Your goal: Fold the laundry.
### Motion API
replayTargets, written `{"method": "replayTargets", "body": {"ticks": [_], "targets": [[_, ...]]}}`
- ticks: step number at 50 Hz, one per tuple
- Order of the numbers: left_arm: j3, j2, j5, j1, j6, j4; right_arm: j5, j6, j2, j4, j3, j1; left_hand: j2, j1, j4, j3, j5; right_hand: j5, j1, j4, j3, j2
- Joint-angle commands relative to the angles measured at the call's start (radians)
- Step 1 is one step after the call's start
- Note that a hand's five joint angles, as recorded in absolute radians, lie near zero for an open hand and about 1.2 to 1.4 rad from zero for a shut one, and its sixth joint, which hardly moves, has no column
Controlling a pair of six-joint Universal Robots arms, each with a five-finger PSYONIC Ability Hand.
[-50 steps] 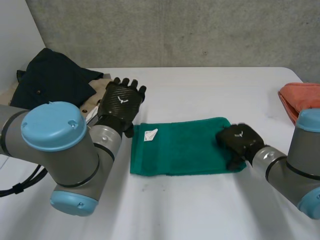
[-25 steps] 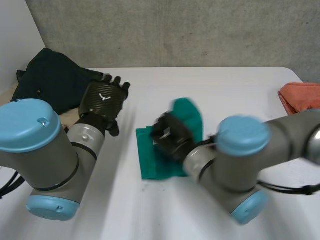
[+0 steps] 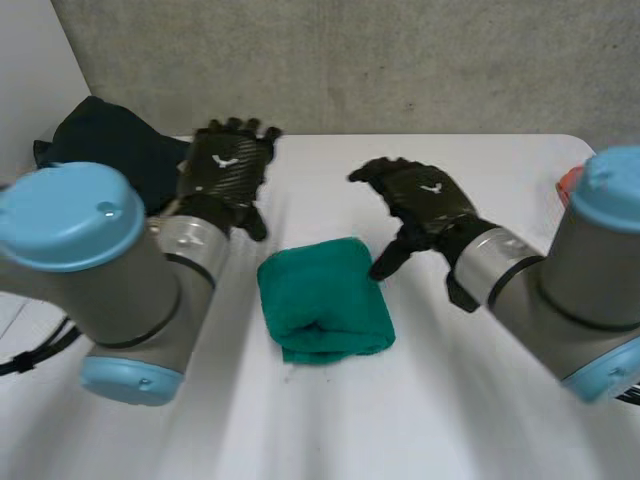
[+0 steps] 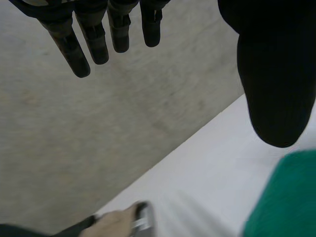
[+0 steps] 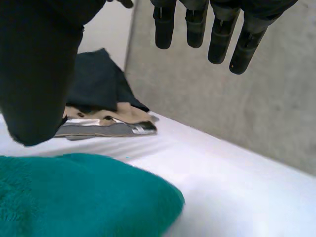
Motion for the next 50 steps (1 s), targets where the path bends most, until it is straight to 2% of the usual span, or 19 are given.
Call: {"method": "replayTargets", "body": {"ticks": [1,5,12,16,19,24,31,33,37,38,41,42,46,50], "targets": [[0.129,-0.148,-0.007,-0.100,-0.096,-0.139,0.000,-0.024,0.141,0.175,-0.149,-0.019,0.017,0.031,0.018,0.008,0.001,-0.068,-0.035,-0.062,-0.040,-0.045],[0.154,-0.223,-0.029,-0.101,-0.096,-0.205,-0.001,-0.027,0.250,0.263,-0.265,-0.019,0.022,0.037,0.024,0.014,0.007,-0.068,-0.035,-0.062,-0.040,-0.045],[0.138,-0.281,-0.126,-0.106,-0.062,-0.263,0.014,-0.079,0.413,0.347,-0.405,0.039,0.019,0.034,0.021,0.011,0.004,-0.068,-0.035,-0.062,-0.040,-0.045],[0.122,-0.300,-0.126,-0.107,0.009,-0.275,0.062,-0.173,0.470,0.352,-0.425,0.059,0.014,0.028,0.015,0.005,-0.002,-0.068,-0.035,-0.062,-0.040,-0.045],[0.109,-0.307,-0.123,-0.107,0.052,-0.275,0.129,-0.265,0.500,0.358,-0.436,0.069,0.016,0.031,0.018,0.008,0.001,-0.068,-0.035,-0.062,-0.040,-0.045],[0.108,-0.306,-0.121,-0.108,0.072,-0.275,0.178,-0.366,0.490,0.357,-0.434,0.082,0.011,0.025,0.012,0.003,-0.005,-0.068,-0.035,-0.062,-0.040,-0.045],[0.147,-0.228,-0.092,-0.098,0.073,-0.261,0.178,-0.366,0.300,0.285,-0.336,0.081,0.011,0.025,0.012,0.003,-0.005,-0.068,-0.035,-0.062,-0.040,-0.045],[0.163,-0.188,-0.054,-0.091,0.073,-0.258,0.180,-0.374,0.228,0.201,-0.252,0.082,0.022,0.037,0.024,0.014,0.007,-0.068,-0.035,-0.062,-0.040,-0.045],[0.186,-0.097,0.093,-0.032,0.073,-0.260,0.180,-0.386,0.122,0.029,-0.062,0.098,0.102,0.116,0.103,0.094,0.086,-0.068,-0.035,-0.062,-0.040,-0.045],[0.195,-0.070,0.168,-0.011,0.072,-0.261,0.180,-0.386,0.106,-0.005,-0.024,0.104,0.113,0.128,0.115,0.105,0.098,-0.068,-0.035,-0.062,-0.040,-0.045],[0.209,-0.033,0.296,0.012,0.066,-0.269,0.177,-0.389,0.070,-0.123,0.110,0.147,0.131,0.146,0.132,0.123,0.115,-0.068,-0.035,-0.062,-0.040,-0.045],[0.216,-0.014,0.383,0.020,0.061,-0.272,0.177,-0.389,0.071,-0.149,0.135,0.162,0.131,0.146,0.132,0.123,0.115,-0.068,-0.035,-0.062,-0.040,-0.045],[0.223,0.004,0.556,0.046,0.052,-0.295,0.188,-0.406,0.105,-0.251,0.215,0.242,0.128,0.143,0.130,0.120,0.112,-0.068,-0.035,-0.062,-0.040,-0.045],[0.230,-0.002,0.603,0.073,0.049,-0.336,0.206,-0.437,0.197,-0.317,0.215,0.266,0.119,0.134,0.121,0.111,0.104,-0.068,-0.035,-0.062,-0.040,-0.045]]}}
